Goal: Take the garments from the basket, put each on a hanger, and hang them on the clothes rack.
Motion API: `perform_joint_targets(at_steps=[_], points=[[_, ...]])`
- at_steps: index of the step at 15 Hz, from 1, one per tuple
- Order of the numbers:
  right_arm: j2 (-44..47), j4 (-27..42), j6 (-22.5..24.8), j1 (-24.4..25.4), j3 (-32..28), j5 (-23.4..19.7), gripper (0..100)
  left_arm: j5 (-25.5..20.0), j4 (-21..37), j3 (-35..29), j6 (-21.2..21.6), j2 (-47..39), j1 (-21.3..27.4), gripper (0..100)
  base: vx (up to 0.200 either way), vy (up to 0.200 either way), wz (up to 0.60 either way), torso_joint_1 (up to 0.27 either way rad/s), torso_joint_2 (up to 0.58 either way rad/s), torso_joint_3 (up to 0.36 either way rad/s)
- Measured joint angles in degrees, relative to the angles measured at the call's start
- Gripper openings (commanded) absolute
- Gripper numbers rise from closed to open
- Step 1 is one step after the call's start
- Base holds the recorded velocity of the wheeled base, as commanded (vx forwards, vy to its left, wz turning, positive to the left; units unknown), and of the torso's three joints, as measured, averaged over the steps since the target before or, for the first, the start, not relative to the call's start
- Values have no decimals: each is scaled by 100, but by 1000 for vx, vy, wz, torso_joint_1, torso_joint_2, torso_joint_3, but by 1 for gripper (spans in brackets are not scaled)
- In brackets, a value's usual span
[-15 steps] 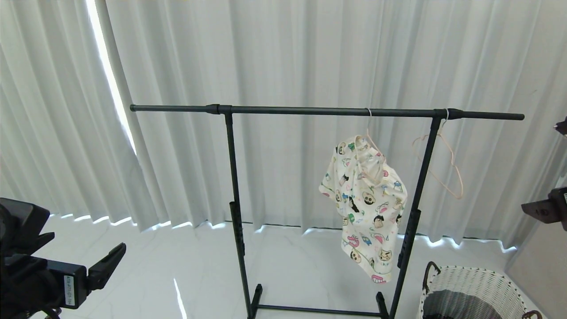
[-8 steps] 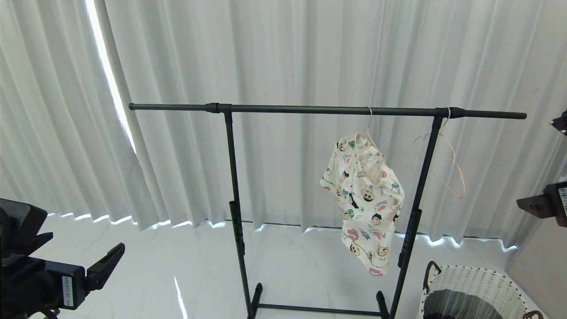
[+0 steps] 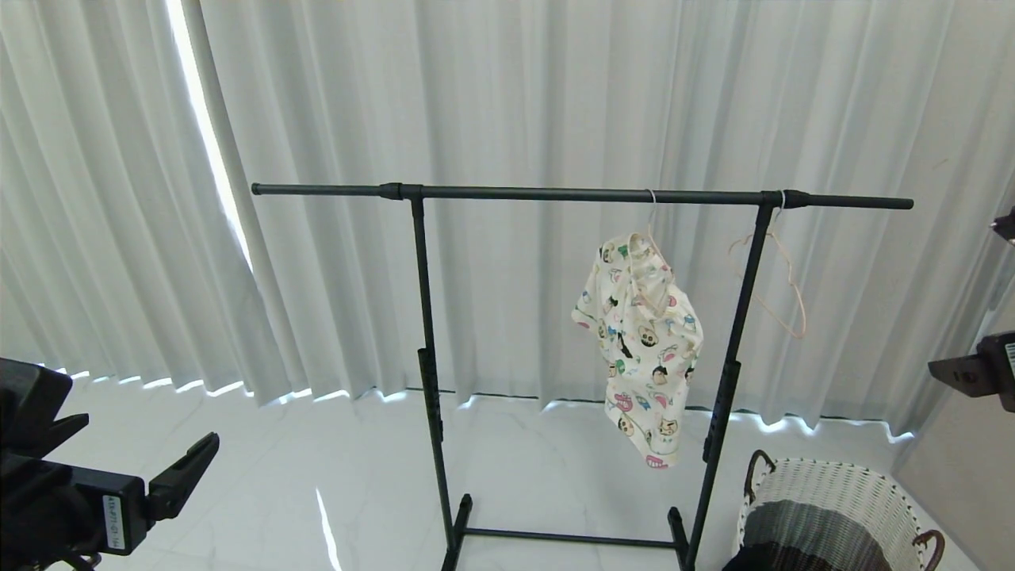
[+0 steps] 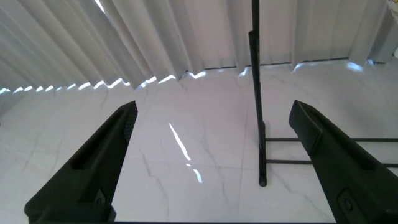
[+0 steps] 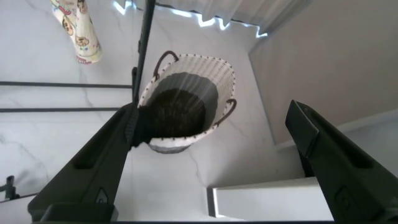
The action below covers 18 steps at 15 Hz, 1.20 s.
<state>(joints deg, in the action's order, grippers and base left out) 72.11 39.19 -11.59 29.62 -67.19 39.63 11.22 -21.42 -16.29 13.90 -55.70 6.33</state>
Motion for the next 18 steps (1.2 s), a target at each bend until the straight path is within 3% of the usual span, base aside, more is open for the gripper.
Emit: perform_joint_targets(at_steps=[5,13,18], points=[[-61,-11,10,2,221,2,100,0,-1,11,-2,105,0,100,0,0,0,-47,114,57],[-199,-6,158,4,319,0,100,11,0,55,-325,124,-352,100,0,0,0,-204,475,271],[-202,-9,286,-9,323,0,100,11,-1,85,-260,140,-564,100,0,0,0,-184,477,287]])
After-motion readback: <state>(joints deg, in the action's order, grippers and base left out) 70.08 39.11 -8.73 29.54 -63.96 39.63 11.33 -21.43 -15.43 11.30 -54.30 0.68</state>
